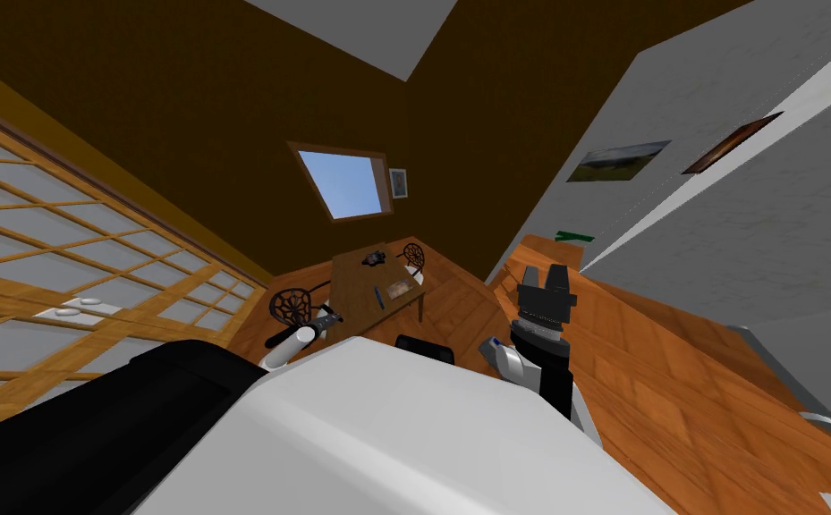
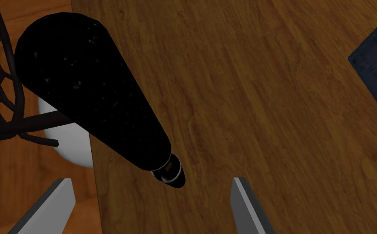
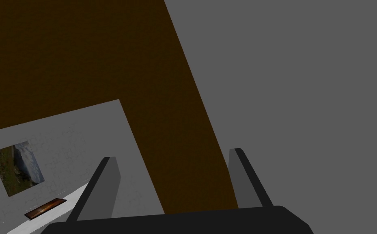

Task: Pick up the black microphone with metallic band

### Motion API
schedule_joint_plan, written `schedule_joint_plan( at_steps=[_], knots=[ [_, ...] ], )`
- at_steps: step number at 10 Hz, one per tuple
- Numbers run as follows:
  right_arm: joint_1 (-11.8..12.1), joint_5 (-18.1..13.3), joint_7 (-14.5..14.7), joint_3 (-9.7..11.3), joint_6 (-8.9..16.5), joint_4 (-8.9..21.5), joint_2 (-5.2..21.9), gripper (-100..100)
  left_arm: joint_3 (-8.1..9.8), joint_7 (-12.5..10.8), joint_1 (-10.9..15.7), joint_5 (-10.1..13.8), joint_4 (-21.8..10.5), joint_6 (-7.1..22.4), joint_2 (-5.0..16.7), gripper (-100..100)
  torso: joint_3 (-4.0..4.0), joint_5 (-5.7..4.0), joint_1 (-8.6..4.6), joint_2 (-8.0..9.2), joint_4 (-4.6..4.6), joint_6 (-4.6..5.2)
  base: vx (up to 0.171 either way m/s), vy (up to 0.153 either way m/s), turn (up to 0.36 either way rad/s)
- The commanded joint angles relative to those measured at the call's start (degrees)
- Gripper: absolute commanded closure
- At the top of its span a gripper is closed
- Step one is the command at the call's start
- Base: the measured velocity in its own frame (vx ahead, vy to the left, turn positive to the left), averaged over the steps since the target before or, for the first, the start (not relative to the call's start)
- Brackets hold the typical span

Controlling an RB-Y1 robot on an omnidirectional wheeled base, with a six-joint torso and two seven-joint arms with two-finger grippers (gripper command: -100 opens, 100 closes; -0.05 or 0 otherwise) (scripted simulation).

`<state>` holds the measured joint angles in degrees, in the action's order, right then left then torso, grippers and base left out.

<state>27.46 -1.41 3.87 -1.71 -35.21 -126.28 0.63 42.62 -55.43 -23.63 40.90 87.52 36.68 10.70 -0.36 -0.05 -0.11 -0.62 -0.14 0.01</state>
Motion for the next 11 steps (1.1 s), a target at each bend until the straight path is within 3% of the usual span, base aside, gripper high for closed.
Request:
schedule_joint_plan(
  at_steps=[1, 2, 3, 4, 10, 11],
  knots=[
    [0.0, 0.0, 0.0, 0.0, 0.0, 0.0, 0.0, 0, 1.31, -1.63, -0.87, 1.54, -1.55, 1.56, 1.36, -100, 0.0, 0.0, 0.0, 0.0, 0.0, 0.0, 0.17, -0.073, 0.039],
    [0.0, 0.0, 0.0, 0.0, 0.0, 0.0, 0.0, 0, 0.91, -1.23, -0.23, 0.71, -1.06, 1.15, 1.06, -100, -0.01, -0.02, -0.05, 0.0, -0.01, 0.0, 0.064, -0.033, 0.014],
    [-0.02, 0.0, 0.0, 0.0, 0.0, 0.0, 0.0, 0, 1.02, -1.49, -0.24, 0.8, -1.19, 1.41, 1.19, 0, 0.14, 0.0, 0.05, 0.28, 0.04, 0.02, 0.013, -0.006, -0.001],
    [-0.02, 0.0, 0.0, 0.0, 0.0, 0.0, 0.0, 0, 1.21, -0.89, 0.01, 1.67, -2.87, 0.48, 1.74, -100, 0.26, 0.02, 0.15, 0.48, 0.09, 0.01, 0.003, -0.006, -0.079],
    [-0.03, 0.0, 0.0, 0.0, 0.0, 0.0, 0.0, 0, 2.05, 1.42, 0.98, 5.18, -9.66, -3.1, 4.03, -100, 0.37, 0.04, 0.21, 0.66, 0.13, 0.01, -0.007, -0.003, -0.08],
    [-0.03, 0.0, 0.0, 0.0, 0.01, 0.0, 0.0, 0, 1.95, 1.03, 0.72, 4.68, -8.54, -2.5, 3.62, -100, 0.35, 0.08, 0.27, 0.64, 0.13, 0.05, -0.004, -0.002, -0.023]
  ],
)
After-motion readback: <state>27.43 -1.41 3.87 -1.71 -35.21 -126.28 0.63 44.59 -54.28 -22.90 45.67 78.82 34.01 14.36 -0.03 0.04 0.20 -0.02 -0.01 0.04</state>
